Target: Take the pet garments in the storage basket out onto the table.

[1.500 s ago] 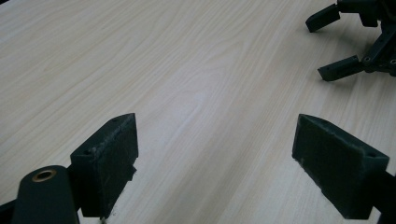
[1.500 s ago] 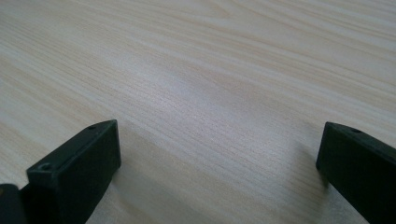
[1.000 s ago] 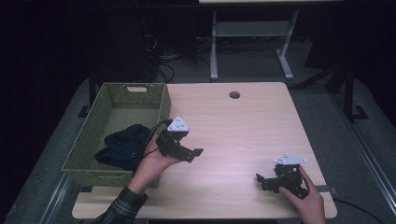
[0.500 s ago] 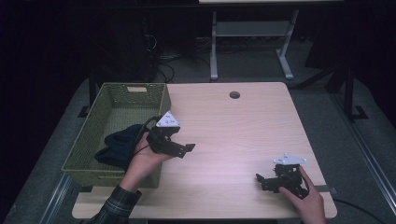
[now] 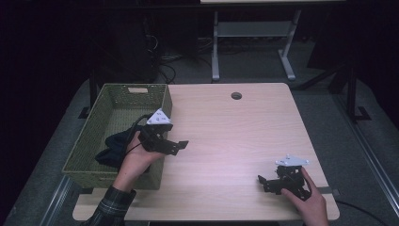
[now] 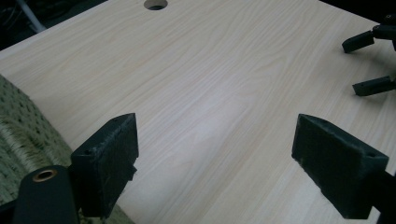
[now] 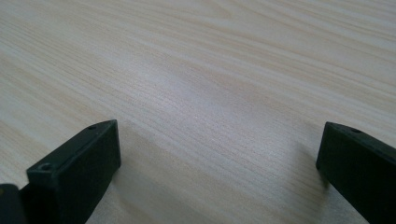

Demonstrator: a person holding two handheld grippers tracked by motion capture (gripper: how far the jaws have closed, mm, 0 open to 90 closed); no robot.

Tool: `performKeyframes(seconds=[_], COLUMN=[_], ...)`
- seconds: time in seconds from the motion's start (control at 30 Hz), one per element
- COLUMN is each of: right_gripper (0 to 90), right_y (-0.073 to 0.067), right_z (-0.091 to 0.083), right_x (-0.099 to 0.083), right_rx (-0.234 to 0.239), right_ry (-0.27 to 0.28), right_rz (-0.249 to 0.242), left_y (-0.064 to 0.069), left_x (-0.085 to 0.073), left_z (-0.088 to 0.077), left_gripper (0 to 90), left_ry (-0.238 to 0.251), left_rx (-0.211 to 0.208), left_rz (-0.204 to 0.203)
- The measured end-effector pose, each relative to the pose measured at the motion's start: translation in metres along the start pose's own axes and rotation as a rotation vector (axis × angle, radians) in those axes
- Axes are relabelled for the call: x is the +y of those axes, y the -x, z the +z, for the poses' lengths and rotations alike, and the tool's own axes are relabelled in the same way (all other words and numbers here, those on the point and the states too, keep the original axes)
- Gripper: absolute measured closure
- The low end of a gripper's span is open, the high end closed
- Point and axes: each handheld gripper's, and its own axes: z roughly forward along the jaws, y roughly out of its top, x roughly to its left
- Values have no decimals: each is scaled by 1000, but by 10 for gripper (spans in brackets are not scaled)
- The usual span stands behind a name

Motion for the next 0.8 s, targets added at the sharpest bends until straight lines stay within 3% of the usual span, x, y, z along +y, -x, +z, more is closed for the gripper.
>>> performKeyframes(seconds=[0.8], right_gripper=[0], right_y=[0], right_z=[0], right_x=[0], right_rx=[0], right_ry=[0], right_rz=[-1], left_y=[-33], left_x=[-15], left_z=[-28], left_gripper=[145], left_ry=[1], left_rx=[74], left_rz=[-55])
